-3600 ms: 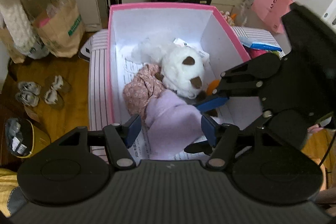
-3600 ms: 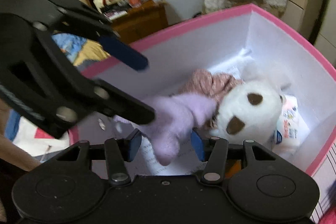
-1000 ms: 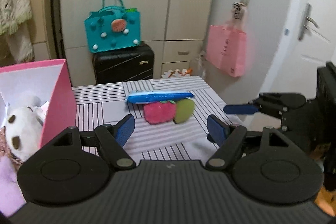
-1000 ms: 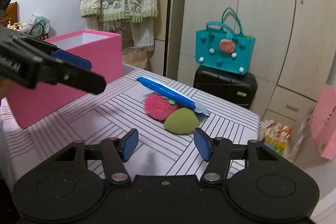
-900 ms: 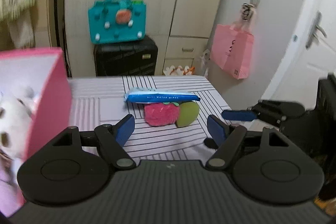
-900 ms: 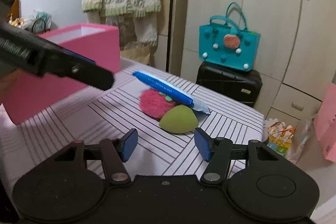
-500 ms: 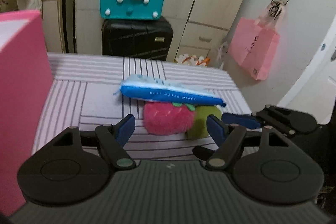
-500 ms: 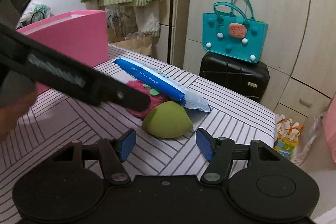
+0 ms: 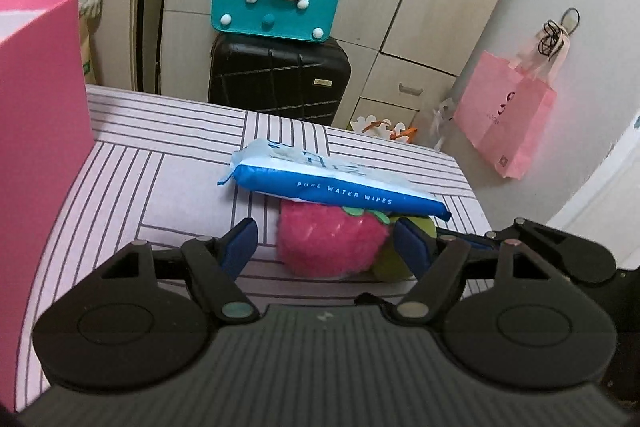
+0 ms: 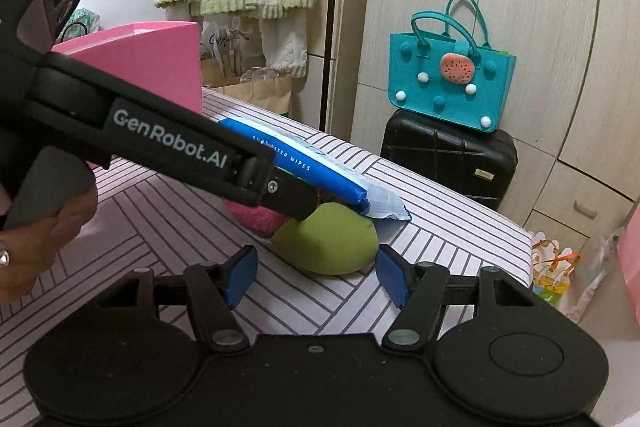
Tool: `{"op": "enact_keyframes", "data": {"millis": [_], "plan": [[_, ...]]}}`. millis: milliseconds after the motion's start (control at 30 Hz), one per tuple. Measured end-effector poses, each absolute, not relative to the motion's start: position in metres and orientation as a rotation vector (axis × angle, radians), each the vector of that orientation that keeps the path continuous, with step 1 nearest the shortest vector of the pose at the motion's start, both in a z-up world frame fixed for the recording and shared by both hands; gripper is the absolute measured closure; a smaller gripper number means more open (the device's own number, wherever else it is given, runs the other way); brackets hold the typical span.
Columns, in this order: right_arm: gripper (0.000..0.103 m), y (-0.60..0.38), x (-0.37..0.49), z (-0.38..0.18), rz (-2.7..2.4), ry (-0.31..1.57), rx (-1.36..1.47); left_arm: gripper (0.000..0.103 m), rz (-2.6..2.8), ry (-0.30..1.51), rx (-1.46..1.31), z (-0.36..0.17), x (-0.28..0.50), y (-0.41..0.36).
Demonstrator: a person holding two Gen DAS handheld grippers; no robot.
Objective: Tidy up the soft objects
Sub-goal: 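Close the left tool on the pink ball while the right tool closes on the green sponge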
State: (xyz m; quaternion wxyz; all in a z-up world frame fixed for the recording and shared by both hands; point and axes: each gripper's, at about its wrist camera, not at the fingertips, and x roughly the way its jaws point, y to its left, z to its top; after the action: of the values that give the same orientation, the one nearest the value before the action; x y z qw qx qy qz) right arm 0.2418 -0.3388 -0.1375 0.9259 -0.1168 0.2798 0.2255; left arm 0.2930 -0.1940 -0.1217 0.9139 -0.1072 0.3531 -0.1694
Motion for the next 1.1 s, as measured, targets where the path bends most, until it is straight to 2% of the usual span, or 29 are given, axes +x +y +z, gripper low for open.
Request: {"op": "enact_keyframes", "data": {"millis": [100, 200, 400, 1100], "plan": [[0.034, -0.337, 0.241, -0.138, 0.458, 0.568, -0.252, 0.032, -0.343, 0.728, -0.242, -0.123, 0.295, -0.193], [0.048, -0.337, 0.239, -0.137, 0.433, 0.557, -0.261, 0.045, -0.357, 0.728, -0.254, -0.124, 0.294, -0.192], [0.052, -0.334, 0.236, -0.135, 0.424, 0.551, -0.285, 0.056, -0.385, 0.742, -0.273, -0.124, 0.292, -0.188], [0.059, -0.338, 0.188, -0.132, 0.434, 0.612, -0.206, 0.062, -0.468, 0.807, -0.217, -0.116, 0.245, -0.172]]}}
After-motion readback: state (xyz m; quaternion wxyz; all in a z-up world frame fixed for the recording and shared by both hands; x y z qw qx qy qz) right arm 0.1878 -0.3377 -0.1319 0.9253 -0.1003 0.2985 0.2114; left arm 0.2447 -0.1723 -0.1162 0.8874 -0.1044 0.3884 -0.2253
